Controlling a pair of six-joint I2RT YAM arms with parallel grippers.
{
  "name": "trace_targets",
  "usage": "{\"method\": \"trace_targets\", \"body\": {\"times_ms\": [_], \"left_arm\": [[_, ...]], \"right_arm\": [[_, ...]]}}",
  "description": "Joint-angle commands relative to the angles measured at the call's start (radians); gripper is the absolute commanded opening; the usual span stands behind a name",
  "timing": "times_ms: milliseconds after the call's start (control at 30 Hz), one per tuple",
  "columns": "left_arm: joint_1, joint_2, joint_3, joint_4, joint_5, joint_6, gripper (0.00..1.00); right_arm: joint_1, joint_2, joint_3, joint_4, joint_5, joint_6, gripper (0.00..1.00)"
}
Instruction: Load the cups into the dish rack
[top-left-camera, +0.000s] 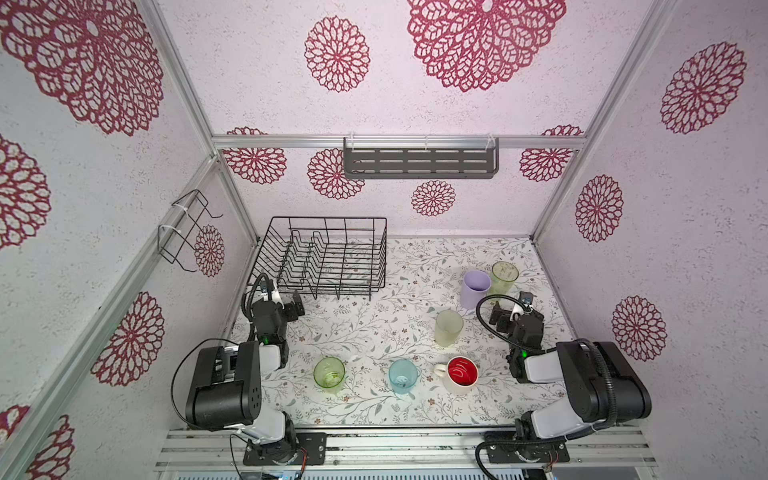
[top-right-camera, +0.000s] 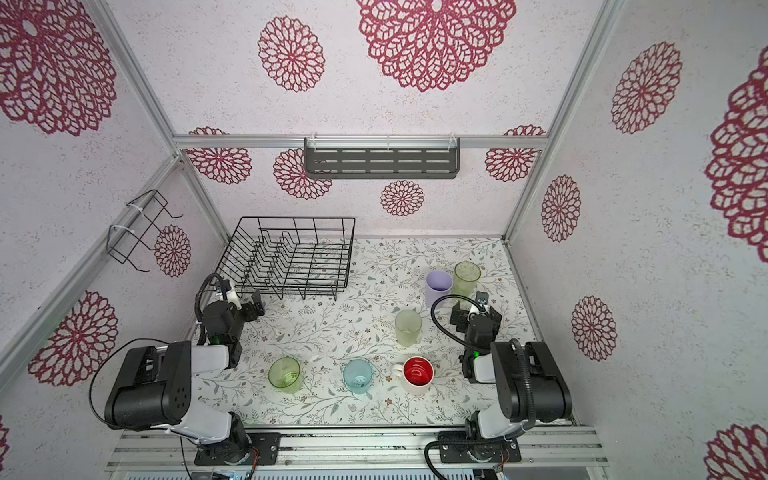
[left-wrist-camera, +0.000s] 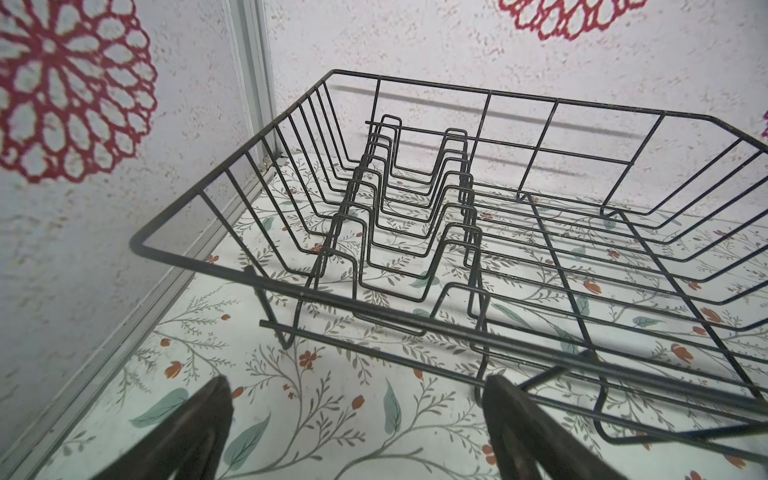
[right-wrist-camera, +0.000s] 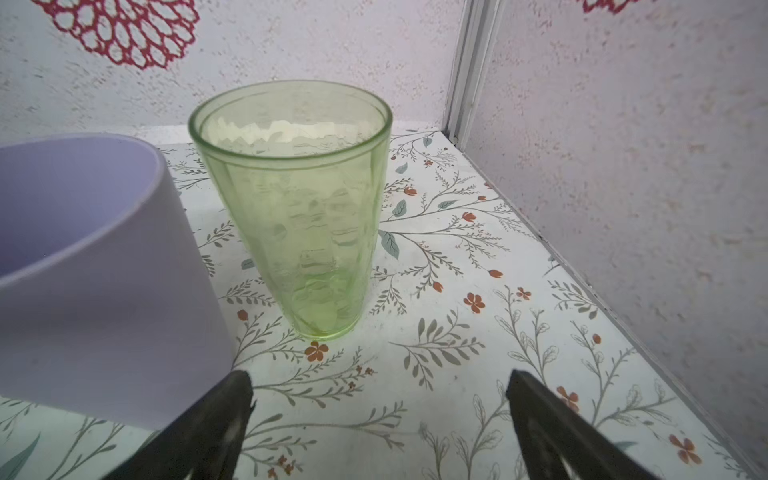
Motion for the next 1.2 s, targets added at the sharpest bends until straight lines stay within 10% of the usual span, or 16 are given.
{"method": "trace_targets", "body": {"times_ms": [0, 1167], "left_arm": [[-0.004, 0.004, 0.014, 0.009, 0.001, 0.003, 0.97], [-0.002, -0.001, 0.010, 0.019, -0.007, -0.001, 0.97]], "right_arm": [[0.000, -0.002, 0.020, 0.043, -0.010, -0.014, 0.99], [-0.001, -0.003, 0.017, 0.047, -0.011, -0.012, 0.99]]}}
